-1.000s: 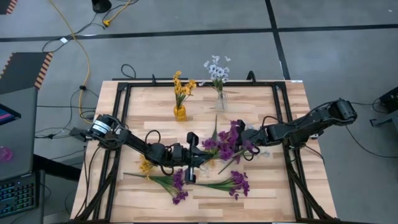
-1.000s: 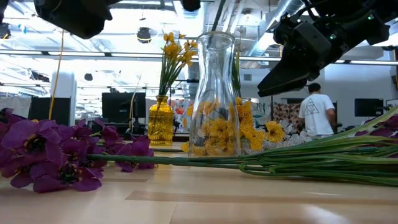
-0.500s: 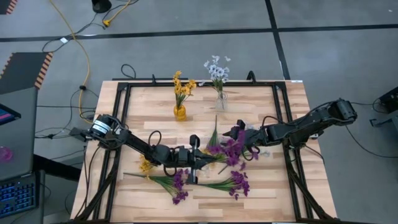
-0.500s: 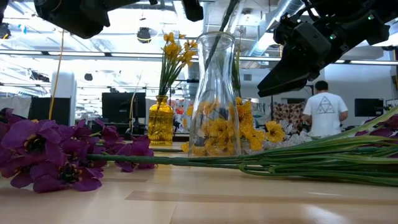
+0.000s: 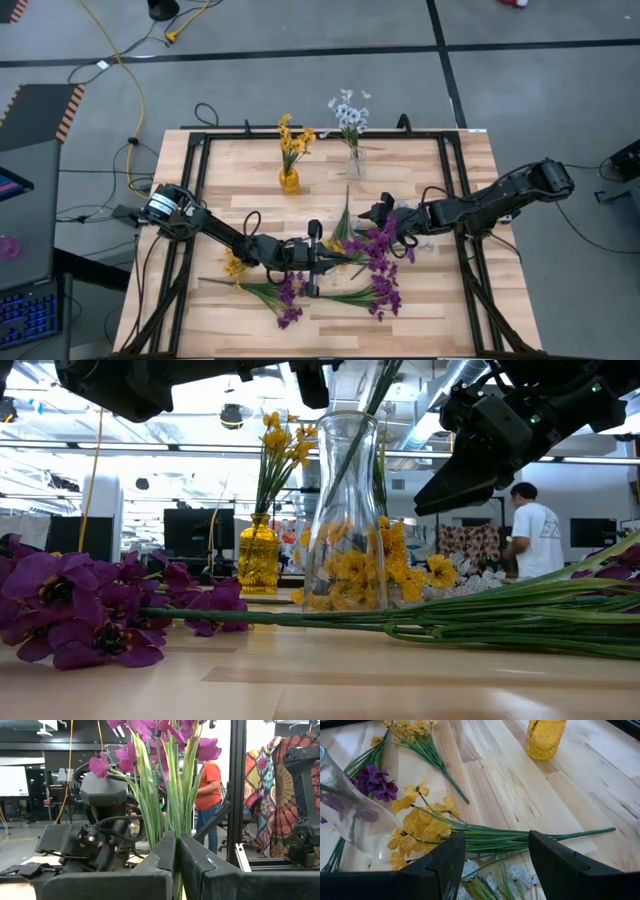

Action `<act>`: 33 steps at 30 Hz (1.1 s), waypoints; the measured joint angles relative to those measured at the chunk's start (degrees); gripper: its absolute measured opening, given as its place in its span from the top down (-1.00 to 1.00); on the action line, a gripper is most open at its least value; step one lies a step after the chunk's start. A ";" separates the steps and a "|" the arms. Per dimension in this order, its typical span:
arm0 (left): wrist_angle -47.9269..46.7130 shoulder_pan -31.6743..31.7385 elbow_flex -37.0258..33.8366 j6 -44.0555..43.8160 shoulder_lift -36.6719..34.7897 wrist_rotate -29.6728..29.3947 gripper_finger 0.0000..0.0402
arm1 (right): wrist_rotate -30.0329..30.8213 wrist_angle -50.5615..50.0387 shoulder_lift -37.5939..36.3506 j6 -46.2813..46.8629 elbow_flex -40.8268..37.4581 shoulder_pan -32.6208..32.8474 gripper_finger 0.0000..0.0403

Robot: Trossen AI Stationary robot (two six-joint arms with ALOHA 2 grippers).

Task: Sort flowers into vase by color
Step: Put the top violet flowers into the bottom transparent vase

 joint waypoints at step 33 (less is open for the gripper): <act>-5.24 -0.39 0.00 4.46 -4.43 -6.44 -0.02 | -0.02 -0.04 0.00 -0.11 0.00 0.00 -0.21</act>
